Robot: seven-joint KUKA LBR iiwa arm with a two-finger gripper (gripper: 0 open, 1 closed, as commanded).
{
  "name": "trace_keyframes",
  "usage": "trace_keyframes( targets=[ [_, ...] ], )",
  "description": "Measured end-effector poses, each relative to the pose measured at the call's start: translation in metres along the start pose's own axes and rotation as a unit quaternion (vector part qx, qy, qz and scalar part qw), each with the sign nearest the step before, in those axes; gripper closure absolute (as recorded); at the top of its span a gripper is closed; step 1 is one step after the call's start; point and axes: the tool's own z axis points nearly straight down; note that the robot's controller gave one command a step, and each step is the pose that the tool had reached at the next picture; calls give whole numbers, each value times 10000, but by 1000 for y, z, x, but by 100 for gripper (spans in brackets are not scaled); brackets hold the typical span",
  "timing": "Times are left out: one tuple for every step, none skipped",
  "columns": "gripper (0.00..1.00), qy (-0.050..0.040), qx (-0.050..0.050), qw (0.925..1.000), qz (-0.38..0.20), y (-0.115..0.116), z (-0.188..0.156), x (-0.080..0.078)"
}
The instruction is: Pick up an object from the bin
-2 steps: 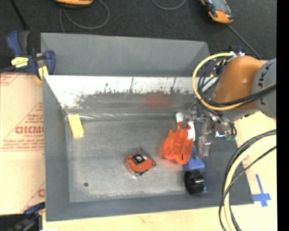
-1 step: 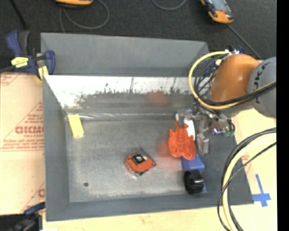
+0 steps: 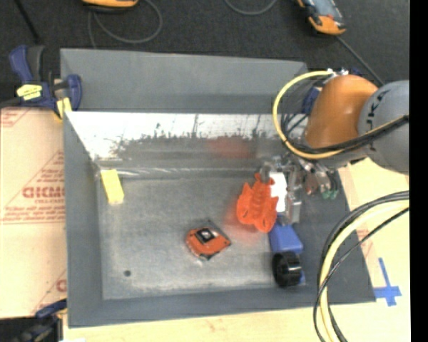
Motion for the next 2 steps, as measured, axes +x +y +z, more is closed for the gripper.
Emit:
trace_keyframes(
  targets=[
    [0, 15, 6, 9968, -802, 2, -3, 6],
    [0, 0, 1, 9999, 164, 15, 3, 11]
  ],
)
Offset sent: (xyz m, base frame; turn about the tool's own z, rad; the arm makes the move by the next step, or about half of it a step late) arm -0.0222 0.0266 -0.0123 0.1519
